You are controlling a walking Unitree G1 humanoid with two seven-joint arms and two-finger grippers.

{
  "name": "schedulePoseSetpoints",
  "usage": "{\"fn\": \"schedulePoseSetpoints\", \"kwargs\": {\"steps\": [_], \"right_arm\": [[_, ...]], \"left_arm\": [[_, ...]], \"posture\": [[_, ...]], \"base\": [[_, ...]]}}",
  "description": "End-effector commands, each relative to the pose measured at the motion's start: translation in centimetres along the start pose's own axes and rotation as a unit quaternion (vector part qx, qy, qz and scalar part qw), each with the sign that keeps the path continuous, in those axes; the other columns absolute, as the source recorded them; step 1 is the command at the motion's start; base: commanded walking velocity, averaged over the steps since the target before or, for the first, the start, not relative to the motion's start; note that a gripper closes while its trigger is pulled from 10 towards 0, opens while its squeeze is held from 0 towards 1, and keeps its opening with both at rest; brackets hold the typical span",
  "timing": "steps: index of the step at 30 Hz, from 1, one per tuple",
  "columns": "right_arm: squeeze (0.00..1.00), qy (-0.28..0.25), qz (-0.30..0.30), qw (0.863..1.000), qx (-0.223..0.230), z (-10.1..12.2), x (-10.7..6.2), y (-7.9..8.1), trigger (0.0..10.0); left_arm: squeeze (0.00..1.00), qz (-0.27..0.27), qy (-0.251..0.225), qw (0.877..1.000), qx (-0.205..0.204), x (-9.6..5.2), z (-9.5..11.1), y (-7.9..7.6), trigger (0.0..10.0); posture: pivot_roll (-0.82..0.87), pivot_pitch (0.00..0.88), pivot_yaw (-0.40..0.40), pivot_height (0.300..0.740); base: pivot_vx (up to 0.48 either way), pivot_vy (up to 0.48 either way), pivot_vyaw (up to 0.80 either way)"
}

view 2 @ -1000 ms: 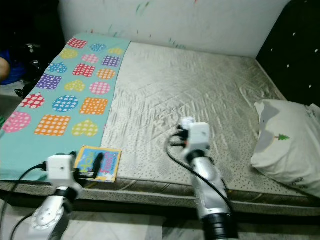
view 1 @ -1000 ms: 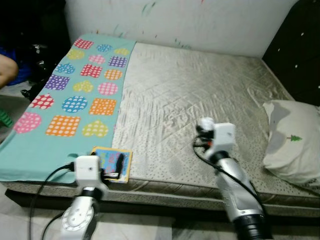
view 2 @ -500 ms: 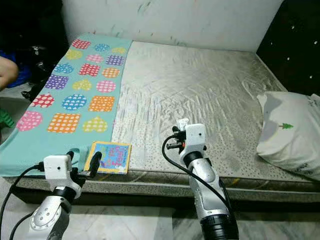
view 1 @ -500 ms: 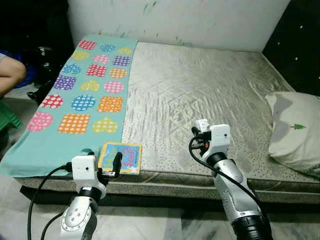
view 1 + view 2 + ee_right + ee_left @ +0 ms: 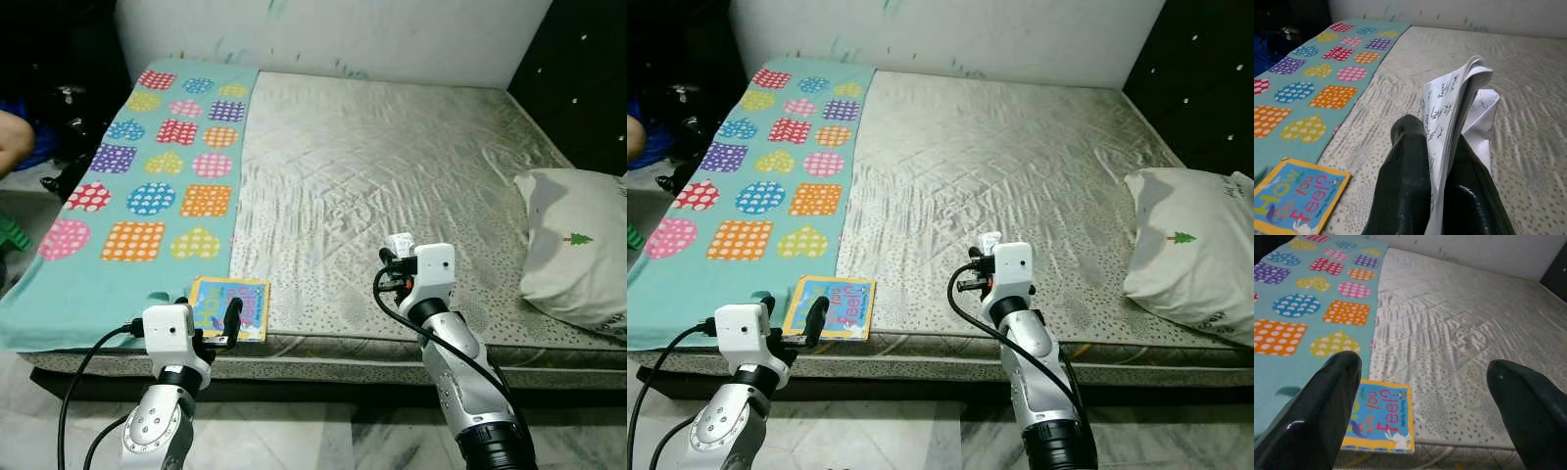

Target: Clean up the room

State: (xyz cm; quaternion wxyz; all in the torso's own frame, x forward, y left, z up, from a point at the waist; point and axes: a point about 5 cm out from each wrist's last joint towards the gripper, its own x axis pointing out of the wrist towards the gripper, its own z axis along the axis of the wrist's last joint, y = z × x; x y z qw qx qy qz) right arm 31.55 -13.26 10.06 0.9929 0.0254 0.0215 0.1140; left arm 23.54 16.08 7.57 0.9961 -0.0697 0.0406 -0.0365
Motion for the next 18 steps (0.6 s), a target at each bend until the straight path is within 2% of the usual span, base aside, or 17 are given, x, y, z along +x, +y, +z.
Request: {"fn": "schedulePoseSetpoints", "kwargs": {"steps": [1,18], "right_arm": [[0.00,-0.002,0.000,1.000,-0.003,0.22,0.10,-0.19,10.0],[0.00,-0.001,-0.002,1.000,-0.004,0.13,0.19,-0.15,10.0]], "left_arm": [[0.00,-0.004,-0.003,1.000,0.000,-0.01,0.24,-0.04,10.0],[0.00,-0.005,-0.004,1.000,0.004,0.15,0.33,0.09,10.0]], "posture": [[-0.06,0.102,-0.080,0.740],[-0.06,0.099,-0.078,0.740]], "base": [[0.247,0.000,0.00],[0.250,0.000,0.00]]}}
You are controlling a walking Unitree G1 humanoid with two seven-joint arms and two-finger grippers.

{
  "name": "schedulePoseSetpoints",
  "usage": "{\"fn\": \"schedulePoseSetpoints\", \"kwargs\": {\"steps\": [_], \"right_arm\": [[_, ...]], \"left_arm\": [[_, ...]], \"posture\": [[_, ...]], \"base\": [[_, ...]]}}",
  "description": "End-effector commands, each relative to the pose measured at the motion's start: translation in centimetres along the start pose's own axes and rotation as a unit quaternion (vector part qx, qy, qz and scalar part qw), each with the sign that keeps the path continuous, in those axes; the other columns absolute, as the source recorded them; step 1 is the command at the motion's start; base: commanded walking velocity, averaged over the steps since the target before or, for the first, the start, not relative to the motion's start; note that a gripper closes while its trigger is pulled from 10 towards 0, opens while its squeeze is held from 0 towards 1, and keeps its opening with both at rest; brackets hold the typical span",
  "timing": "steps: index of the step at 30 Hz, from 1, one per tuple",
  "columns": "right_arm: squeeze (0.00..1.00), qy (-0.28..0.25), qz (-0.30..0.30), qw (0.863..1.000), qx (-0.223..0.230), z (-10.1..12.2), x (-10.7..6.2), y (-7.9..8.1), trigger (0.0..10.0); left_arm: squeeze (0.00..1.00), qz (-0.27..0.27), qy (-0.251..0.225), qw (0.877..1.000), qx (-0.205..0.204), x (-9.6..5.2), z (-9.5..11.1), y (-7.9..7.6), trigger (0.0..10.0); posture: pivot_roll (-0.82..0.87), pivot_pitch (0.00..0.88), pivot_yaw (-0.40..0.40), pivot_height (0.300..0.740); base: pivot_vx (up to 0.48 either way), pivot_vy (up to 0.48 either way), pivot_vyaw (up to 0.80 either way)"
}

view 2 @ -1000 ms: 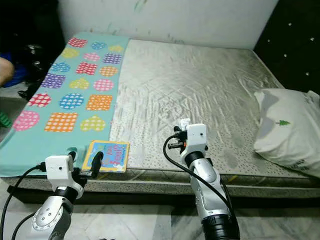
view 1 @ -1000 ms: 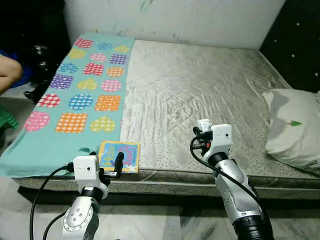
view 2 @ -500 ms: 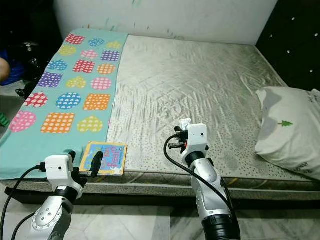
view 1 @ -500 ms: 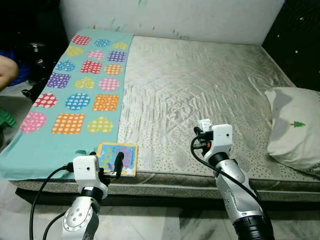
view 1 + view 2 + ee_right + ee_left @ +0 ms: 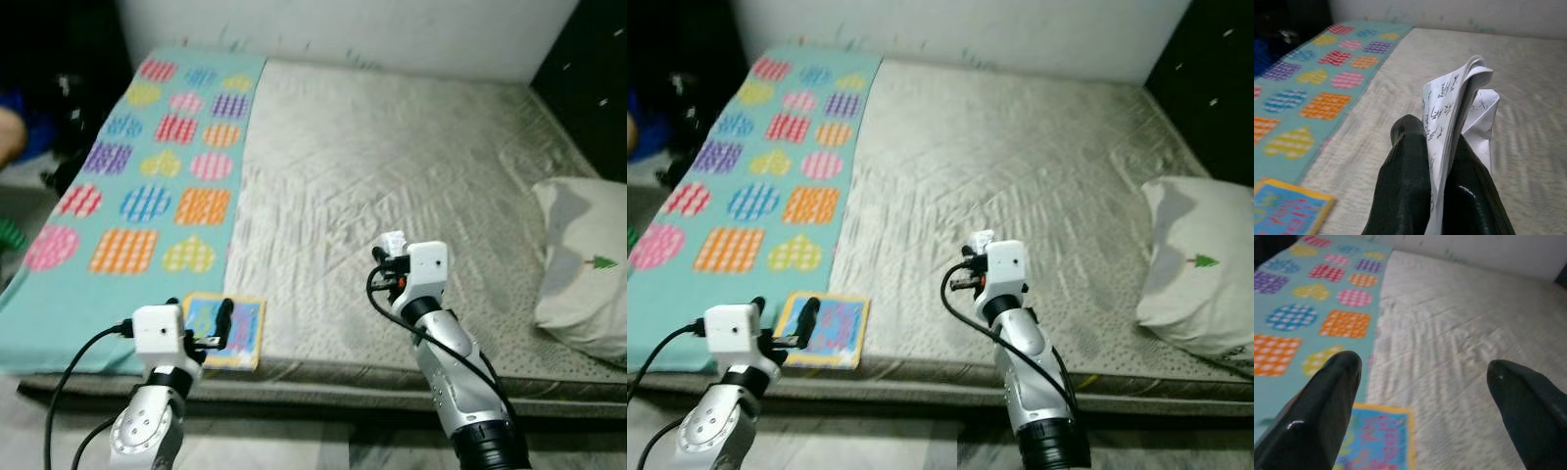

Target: Clean up the room

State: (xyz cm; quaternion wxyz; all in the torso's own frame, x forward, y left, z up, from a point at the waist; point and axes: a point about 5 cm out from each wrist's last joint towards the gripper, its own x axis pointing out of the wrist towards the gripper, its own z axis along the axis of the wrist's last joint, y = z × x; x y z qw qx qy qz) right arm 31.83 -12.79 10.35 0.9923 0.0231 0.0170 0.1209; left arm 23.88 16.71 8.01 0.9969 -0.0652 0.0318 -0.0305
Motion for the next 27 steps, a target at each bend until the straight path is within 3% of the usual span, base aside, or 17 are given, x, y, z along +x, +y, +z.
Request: {"fn": "schedulePoseSetpoints", "kwargs": {"steps": [1,13,27], "right_arm": [[0.00,0.003,-0.009,1.000,-0.001,-0.16,-0.20,-0.56,10.0],[0.00,0.001,-0.011,1.000,-0.001,-0.22,-0.22,-0.66,10.0],[0.00,0.003,-0.008,1.000,-0.003,-0.34,-0.17,-0.63,10.0]], "left_arm": [[0.00,-0.011,0.005,1.000,-0.001,-0.11,-0.21,-0.50,10.0],[0.00,-0.013,0.006,1.000,0.000,-0.03,-0.23,-0.52,10.0],[0.00,-0.018,0.007,1.000,0.000,-0.04,-0.35,-0.67,10.0]], "posture": [[-0.06,0.098,-0.077,0.740],[-0.06,0.091,-0.075,0.740],[-0.06,0.081,-0.076,0.740]], "base": [[0.247,0.000,0.00],[0.146,0.000,0.00],[0.281,0.000,0.00]]}}
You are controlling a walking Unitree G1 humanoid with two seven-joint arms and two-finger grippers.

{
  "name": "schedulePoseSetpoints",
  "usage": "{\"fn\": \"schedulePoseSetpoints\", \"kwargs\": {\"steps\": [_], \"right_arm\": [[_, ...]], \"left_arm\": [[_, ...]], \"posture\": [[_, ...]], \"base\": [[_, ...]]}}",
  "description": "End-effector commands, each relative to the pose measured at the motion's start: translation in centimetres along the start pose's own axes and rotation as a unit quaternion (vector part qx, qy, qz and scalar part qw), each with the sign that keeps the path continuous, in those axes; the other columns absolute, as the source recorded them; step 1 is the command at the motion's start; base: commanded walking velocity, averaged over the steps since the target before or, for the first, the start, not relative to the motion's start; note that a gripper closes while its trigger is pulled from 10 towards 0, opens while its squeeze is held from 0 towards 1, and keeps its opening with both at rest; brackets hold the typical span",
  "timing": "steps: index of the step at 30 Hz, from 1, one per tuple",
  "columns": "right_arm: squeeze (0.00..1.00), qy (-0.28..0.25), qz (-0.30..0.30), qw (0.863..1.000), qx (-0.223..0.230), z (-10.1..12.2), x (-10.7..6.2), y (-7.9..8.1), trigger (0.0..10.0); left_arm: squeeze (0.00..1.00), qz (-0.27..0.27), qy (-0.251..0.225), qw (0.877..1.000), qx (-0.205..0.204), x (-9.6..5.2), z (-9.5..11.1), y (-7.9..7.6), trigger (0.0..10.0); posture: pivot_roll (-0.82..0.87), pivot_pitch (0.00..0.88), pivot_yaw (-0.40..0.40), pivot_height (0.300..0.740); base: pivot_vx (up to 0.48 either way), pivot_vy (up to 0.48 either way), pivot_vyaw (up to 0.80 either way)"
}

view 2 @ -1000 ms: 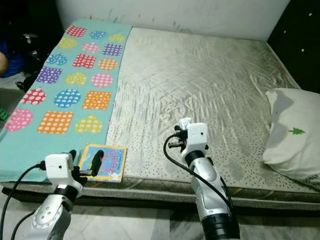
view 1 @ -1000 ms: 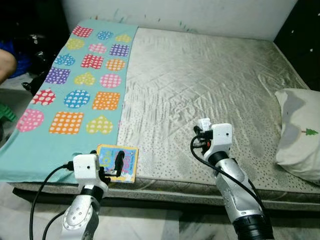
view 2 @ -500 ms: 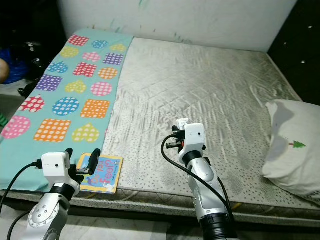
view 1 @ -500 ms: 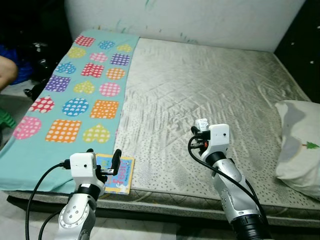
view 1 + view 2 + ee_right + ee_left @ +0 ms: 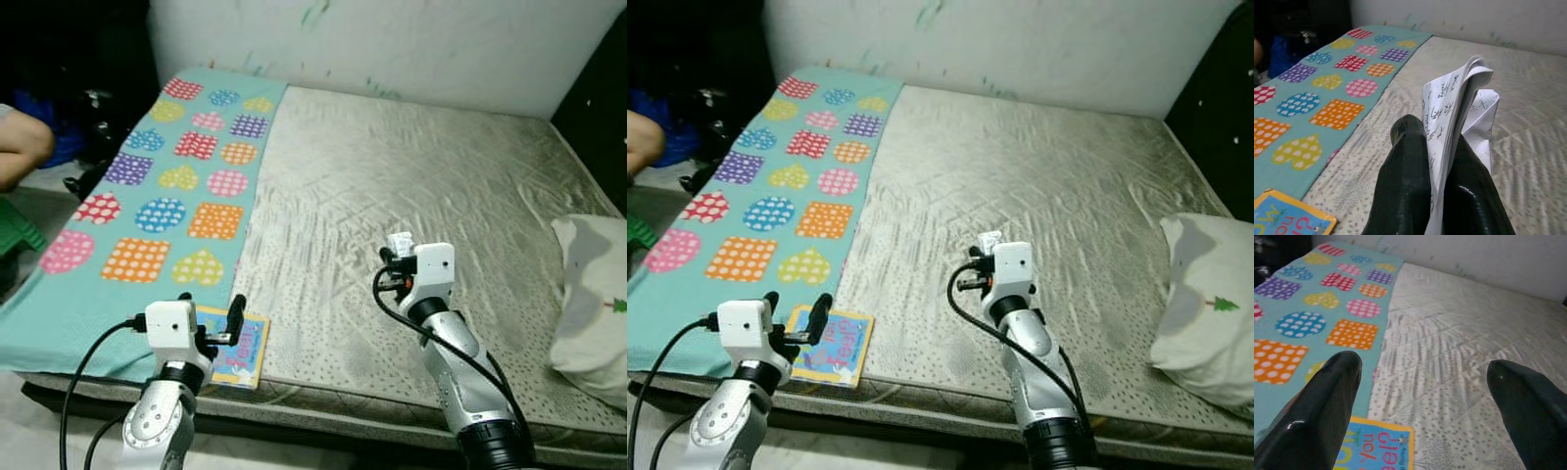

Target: Clean up the room

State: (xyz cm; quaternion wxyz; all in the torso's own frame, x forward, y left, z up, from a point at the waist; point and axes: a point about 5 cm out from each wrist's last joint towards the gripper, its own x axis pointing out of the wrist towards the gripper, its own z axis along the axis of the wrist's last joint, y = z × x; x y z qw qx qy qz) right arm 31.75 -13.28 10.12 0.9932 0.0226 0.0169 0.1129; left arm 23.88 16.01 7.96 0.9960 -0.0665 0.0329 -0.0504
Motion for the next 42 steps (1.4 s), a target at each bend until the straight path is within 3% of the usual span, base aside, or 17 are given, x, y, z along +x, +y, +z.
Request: {"fn": "schedulePoseSetpoints", "kwargs": {"steps": [1,13,28,42], "right_arm": [[0.00,0.003,0.000,1.000,-0.003,-0.13,0.03,-0.18,10.0],[0.00,0.005,-0.001,1.000,-0.003,-0.24,0.06,-0.24,10.0],[0.00,0.007,-0.007,1.000,-0.002,-0.36,0.04,-0.56,10.0],[0.00,0.008,-0.005,1.000,-0.005,-0.30,0.19,-0.57,10.0]], "left_arm": [[0.00,0.002,0.004,1.000,0.001,-0.09,-0.21,0.02,10.0],[0.00,0.004,0.008,1.000,0.001,-0.10,-0.31,0.09,10.0],[0.00,0.017,0.020,1.000,-0.007,0.00,-0.52,0.41,10.0],[0.00,0.019,0.019,1.000,-0.007,0.21,-0.44,0.38,10.0]], "posture": [[-0.06,0.081,-0.076,0.740],[-0.06,0.081,-0.076,0.740],[-0.06,0.094,-0.075,0.740],[-0.06,0.095,-0.081,0.740]], "base": [[0.296,0.000,0.00],[0.290,0.000,-0.29],[0.000,0.000,0.00],[0.000,0.277,0.00]]}}
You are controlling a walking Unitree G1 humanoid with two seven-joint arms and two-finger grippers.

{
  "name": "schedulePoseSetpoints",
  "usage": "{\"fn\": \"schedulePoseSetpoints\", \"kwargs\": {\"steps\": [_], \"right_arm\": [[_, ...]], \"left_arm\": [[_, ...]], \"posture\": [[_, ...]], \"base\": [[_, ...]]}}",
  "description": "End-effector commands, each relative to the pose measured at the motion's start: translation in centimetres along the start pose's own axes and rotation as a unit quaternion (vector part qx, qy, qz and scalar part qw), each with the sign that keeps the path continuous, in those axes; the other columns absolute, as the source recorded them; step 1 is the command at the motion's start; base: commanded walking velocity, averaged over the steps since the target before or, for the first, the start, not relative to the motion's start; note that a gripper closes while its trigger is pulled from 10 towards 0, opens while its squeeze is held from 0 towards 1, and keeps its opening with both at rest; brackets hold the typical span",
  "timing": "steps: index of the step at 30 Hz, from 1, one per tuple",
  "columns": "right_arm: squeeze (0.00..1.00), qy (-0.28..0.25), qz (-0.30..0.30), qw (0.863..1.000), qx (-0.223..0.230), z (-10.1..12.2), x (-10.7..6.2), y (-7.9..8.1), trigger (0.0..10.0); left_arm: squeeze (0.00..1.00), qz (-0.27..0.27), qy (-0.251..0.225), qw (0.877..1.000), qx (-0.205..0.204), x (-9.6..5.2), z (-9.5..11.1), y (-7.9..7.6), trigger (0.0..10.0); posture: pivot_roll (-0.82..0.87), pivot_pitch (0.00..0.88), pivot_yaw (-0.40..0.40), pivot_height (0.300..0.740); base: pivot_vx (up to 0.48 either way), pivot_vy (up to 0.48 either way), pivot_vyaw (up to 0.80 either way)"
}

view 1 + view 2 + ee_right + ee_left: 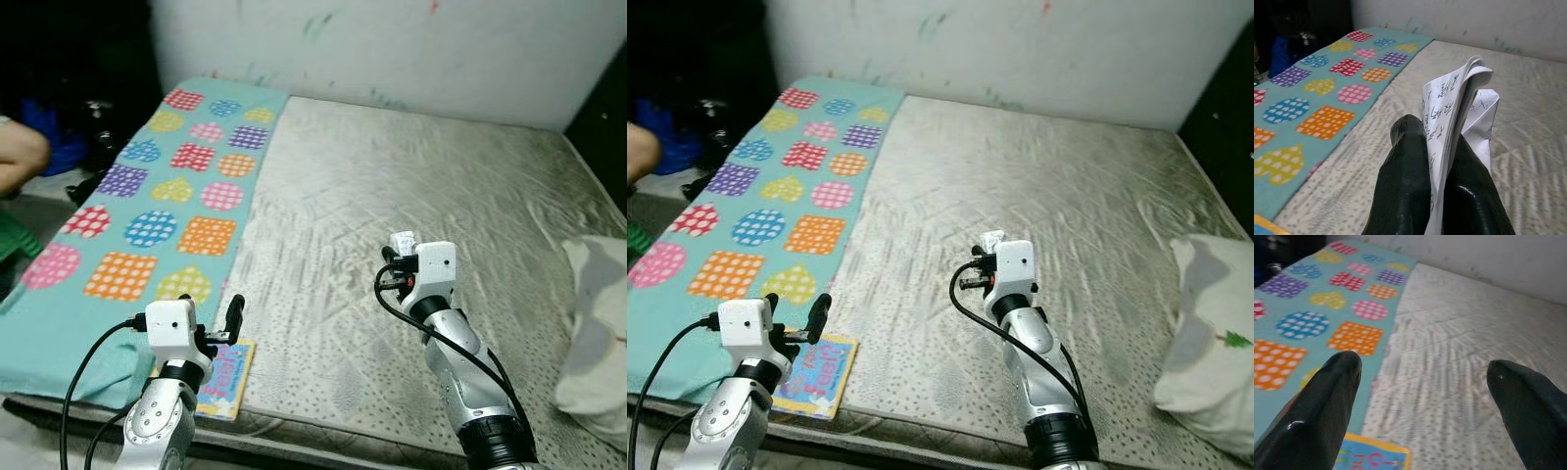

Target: Clean up the room

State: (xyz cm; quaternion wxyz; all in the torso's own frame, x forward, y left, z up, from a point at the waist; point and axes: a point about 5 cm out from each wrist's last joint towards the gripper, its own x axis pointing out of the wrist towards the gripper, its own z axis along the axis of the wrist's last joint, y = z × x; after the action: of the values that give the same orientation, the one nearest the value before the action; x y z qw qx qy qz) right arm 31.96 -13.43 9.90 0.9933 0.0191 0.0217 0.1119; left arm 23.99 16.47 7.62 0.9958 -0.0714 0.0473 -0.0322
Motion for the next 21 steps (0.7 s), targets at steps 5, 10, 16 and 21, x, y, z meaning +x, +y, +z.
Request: {"fn": "schedulePoseSetpoints", "kwargs": {"steps": [5,10,16,21], "right_arm": [[0.00,0.003,-0.003,1.000,-0.004,-0.07,0.11,-0.39,10.0],[0.00,0.003,-0.002,1.000,-0.005,-0.07,0.11,-0.36,10.0],[0.00,0.003,-0.003,1.000,-0.007,-0.09,0.15,-0.32,10.0],[0.00,0.004,0.000,1.000,-0.008,-0.21,0.15,-0.19,10.0]], "left_arm": [[0.00,0.000,0.005,1.000,-0.002,0.23,-0.14,-0.15,10.0],[0.00,0.000,0.005,1.000,-0.003,0.30,-0.12,-0.16,10.0],[0.00,-0.001,0.005,1.000,-0.003,0.35,-0.12,-0.11,10.0],[0.00,-0.002,0.006,1.000,-0.001,0.36,-0.16,-0.08,10.0]], "posture": [[-0.06,0.095,-0.083,0.740],[-0.06,0.090,-0.080,0.740],[-0.06,0.086,-0.077,0.740],[-0.06,0.081,-0.075,0.740]], "base": [[0.000,0.319,0.00],[0.000,0.311,0.00],[0.000,0.356,0.00],[0.000,0.367,0.00]]}}
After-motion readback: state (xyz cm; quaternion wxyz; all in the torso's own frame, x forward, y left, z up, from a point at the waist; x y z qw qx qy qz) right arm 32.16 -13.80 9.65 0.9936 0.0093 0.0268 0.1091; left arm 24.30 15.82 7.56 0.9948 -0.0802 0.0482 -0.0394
